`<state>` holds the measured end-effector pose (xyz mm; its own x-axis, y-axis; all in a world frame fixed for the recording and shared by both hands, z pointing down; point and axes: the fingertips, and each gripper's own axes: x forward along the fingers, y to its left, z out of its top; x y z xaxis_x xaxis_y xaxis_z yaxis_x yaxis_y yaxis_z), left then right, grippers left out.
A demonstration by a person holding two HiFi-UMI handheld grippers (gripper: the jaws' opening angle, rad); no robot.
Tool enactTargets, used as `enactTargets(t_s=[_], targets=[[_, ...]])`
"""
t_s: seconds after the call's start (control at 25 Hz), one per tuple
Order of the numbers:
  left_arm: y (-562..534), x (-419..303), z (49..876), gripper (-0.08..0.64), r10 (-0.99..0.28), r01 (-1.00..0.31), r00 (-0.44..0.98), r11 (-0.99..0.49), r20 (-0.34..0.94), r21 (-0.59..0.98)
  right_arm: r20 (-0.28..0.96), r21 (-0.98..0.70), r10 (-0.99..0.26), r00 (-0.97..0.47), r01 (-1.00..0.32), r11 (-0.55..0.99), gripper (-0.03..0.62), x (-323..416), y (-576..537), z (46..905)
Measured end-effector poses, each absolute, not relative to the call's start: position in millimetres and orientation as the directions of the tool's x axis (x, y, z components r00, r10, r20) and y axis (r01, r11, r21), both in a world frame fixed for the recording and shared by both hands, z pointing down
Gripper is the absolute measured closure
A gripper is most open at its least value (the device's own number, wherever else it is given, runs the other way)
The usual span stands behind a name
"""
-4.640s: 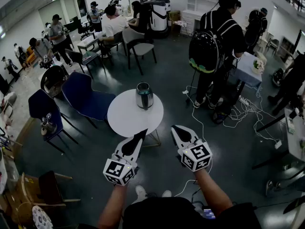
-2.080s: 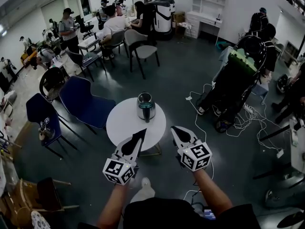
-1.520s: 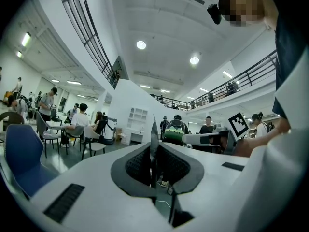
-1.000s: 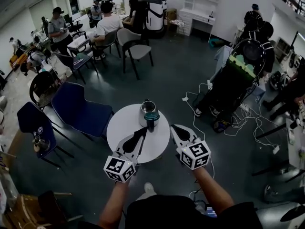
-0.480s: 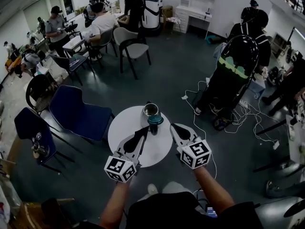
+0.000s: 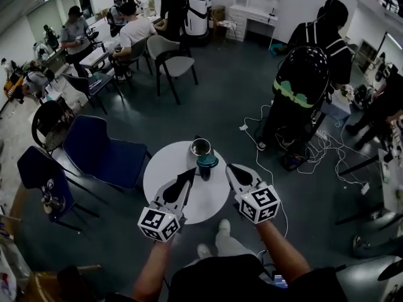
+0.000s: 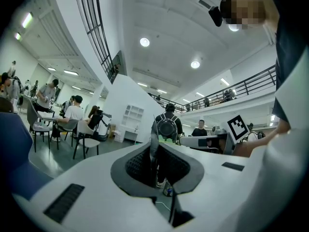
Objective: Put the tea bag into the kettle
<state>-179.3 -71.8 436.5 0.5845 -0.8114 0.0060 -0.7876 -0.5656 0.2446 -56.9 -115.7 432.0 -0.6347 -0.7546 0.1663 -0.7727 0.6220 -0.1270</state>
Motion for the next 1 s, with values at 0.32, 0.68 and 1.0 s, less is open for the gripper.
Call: enactTargets(t_s=[0.32,0.68,1.0], targets=[[-86,-170,437,0.516,-0.806,-0.783,0.591,-0.574,0.001,0.239,0.146,-0.153,-0.752,-0.643,-0.766,0.625,0.575,-50,-132,428],[-105,-176,440,0.517,-0.832,-0.815,0.554,-0.538,0.018,0.217,0.133,-0.149,-0.728,-0.673,-0.740,0.656,0.575,-57,-156,425],[-135,-167,446,0.516,-0.838,-0.833,0.541,-0.523,0.069,0.181,0.128,-0.149,-0.717,-0.685,-0.728,0.669,0.575,-48,-184,424]])
